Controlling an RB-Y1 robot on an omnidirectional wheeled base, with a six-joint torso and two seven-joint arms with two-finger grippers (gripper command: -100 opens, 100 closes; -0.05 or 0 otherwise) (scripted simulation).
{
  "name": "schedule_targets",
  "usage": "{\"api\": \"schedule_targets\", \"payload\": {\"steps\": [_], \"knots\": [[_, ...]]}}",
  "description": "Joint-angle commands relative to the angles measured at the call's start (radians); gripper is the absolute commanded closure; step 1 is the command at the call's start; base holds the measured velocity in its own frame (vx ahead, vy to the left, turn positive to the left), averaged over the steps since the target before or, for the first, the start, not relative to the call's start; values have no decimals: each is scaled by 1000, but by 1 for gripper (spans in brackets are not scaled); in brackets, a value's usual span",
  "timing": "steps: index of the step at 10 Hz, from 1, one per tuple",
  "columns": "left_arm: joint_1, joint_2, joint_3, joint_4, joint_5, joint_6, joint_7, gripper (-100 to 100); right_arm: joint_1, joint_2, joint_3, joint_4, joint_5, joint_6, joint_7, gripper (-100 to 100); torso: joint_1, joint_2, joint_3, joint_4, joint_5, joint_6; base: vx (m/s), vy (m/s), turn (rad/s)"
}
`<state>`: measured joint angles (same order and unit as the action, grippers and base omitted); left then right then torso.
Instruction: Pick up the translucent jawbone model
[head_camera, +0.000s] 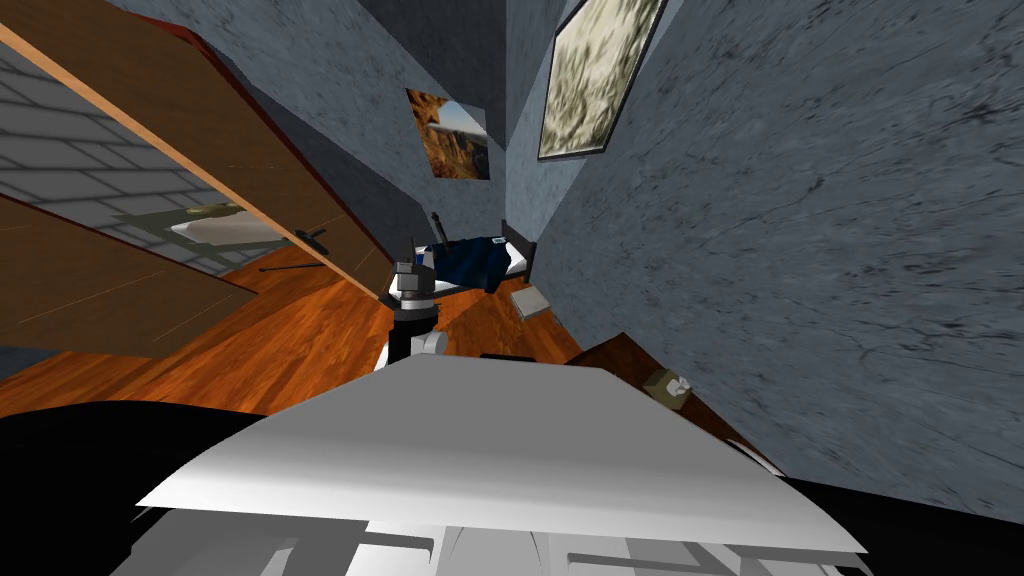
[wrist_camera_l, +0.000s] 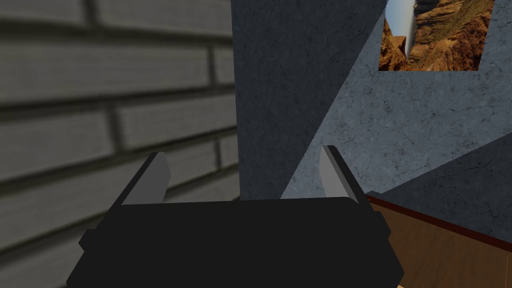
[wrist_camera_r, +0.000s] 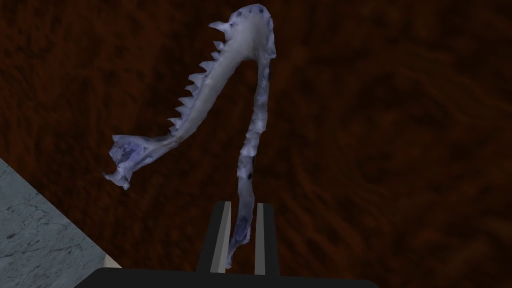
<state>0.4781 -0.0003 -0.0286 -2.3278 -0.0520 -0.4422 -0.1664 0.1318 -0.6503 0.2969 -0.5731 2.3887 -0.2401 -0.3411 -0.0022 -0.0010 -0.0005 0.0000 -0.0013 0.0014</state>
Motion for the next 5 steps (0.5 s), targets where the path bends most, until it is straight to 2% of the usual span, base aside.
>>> {"api": "schedule_targets", "payload": {"steps": [1,5], "knots": [[0,0,0,0,0,0,0,0,18,-14,3,-34,2,-6,-1,100,0,0,0,0,0,0,46,13,-131],[0,0,0,0,0,0,0,0,66,-55,19,-118,-11,-16,6,100,3,-4,-2,-1,1,0,73,32,-119]]}}
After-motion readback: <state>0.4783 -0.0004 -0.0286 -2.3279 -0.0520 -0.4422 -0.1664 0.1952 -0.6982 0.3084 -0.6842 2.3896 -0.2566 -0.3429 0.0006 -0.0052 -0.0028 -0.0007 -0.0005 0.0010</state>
